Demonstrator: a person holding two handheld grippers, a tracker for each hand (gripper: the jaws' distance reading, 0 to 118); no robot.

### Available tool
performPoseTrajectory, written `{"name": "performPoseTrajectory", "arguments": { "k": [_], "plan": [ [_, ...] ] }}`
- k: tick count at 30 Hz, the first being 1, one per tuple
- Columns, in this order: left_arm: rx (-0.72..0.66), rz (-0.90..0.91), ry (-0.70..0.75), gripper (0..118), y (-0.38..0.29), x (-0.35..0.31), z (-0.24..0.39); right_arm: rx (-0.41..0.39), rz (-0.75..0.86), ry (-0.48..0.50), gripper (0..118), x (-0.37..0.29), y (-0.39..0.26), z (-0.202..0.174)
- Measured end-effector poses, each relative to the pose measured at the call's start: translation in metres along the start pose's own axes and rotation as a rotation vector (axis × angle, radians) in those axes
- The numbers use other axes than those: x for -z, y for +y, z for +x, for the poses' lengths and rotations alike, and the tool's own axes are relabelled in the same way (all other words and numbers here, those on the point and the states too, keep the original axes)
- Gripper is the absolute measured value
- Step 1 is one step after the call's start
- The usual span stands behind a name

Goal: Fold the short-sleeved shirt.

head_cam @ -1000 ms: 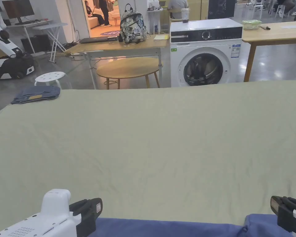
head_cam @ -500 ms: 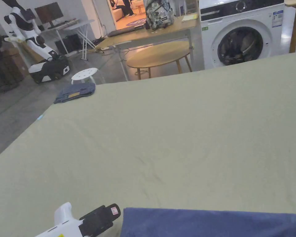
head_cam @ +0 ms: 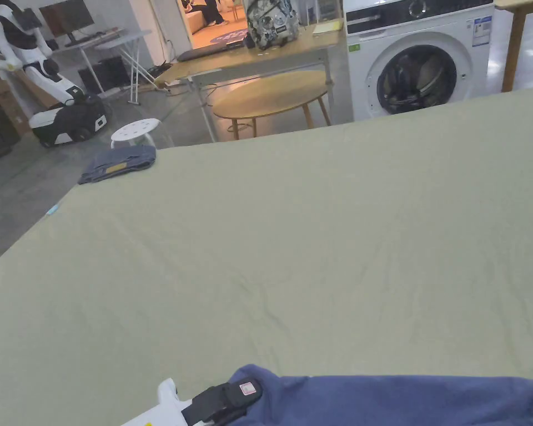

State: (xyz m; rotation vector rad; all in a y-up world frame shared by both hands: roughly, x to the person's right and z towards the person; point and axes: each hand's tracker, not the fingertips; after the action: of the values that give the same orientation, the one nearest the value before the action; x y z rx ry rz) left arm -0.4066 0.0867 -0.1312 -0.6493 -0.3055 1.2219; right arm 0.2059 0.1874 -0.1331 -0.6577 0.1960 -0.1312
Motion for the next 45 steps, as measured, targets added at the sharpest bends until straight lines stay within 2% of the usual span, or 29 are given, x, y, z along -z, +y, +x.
{"name": "performPoseTrajectory", "arguments": {
  "k": [2,4,6,10,12,13,16,20,25,26,27,28,33,35,36,37,38,41,42,44,45],
  "plan": [
    [0.013,0.066,-0.025,2,0.001,-0.012,0.017,-0.007,0.006,-0.011,0,-0.003,-0.002,-0.002],
    [0.02,0.11,0.037,2,0.016,-0.035,0.037,-0.01,0.03,-0.035,0,-0.007,-0.002,-0.003],
    [0.14,0.165,0.064,2,0.025,-0.063,0.063,-0.001,0.069,-0.046,0,-0.01,-0.002,-0.002],
    [0.393,0.258,0.293,2,0.041,-0.11,0.113,0.061,0.108,0.007,0,-0.013,-0.003,0.002],
    [0.51,0.256,0.353,2,0.038,-0.114,0.129,0.08,0.11,0.022,0,-0.011,-0.002,0.003],
    [0.546,0.249,0.364,2,0.03,-0.109,0.137,0.091,0.11,0.031,0,-0.01,-0.002,0.003],
    [0.539,0.198,0.31,2,-0.001,-0.072,0.139,0.117,0.104,0.069,0,-0.009,-0.002,-0.002],
    [0.572,0.038,0.356,2,-0.049,0.022,0.121,0.086,0.098,0.091,0,-0.016,-0.007,-0.011],
    [0.561,-0.154,0.303,3,-0.088,0.1,0.114,0.068,0.088,0.081,0,-0.033,-0.019,-0.011],
    [0.557,-0.169,0.281,7,-0.089,0.106,0.117,0.068,0.084,0.066,0,-0.034,-0.022,-0.01],
    [0.544,-0.18,0.254,25,-0.087,0.109,0.12,0.072,0.076,0.055,0,-0.034,-0.025,-0.008],
    [0.53,-0.163,0.224,50,-0.089,0.109,0.128,0.081,0.064,0.05,0,-0.033,-0.028,-0.005],
    [0.552,-0.144,0.103,48,-0.08,0.086,0.145,0.141,0.037,0.038,0,-0.033,-0.039,0.006],
    [0.556,-0.139,0.107,37,-0.084,0.088,0.137,0.16,0.038,0.041,0,-0.035,-0.04,0.006],
    [0.576,-0.155,0.154,32,-0.09,0.093,0.133,0.167,0.037,0.04,0,-0.035,-0.04,0.005],
    [0.592,-0.16,0.217,3,-0.095,0.1,0.125,0.174,0.035,0.042,0,-0.035,-0.04,0.004],
    [0.588,-0.215,0.237,0,-0.099,0.11,0.117,0.178,0.033,0.045,0,-0.035,-0.04,0.004],
    [0.524,-0.358,0.32,0,-0.117,0.145,0.083,0.174,0.027,0.057,0,-0.035,-0.039,-0.003],
    [0.505,-0.387,0.317,0,-0.123,0.149,0.075,0.166,0.022,0.058,0,-0.035,-0.038,-0.006],
    [0.499,-0.344,0.22,0,-0.126,0.144,0.076,0.147,0.018,0.061,0,-0.036,-0.037,-0.011],
    [0.491,-0.342,0.23,0,-0.122,0.142,0.077,0.143,0.015,0.061,0,-0.034,-0.037,-0.013]
  ]
}}
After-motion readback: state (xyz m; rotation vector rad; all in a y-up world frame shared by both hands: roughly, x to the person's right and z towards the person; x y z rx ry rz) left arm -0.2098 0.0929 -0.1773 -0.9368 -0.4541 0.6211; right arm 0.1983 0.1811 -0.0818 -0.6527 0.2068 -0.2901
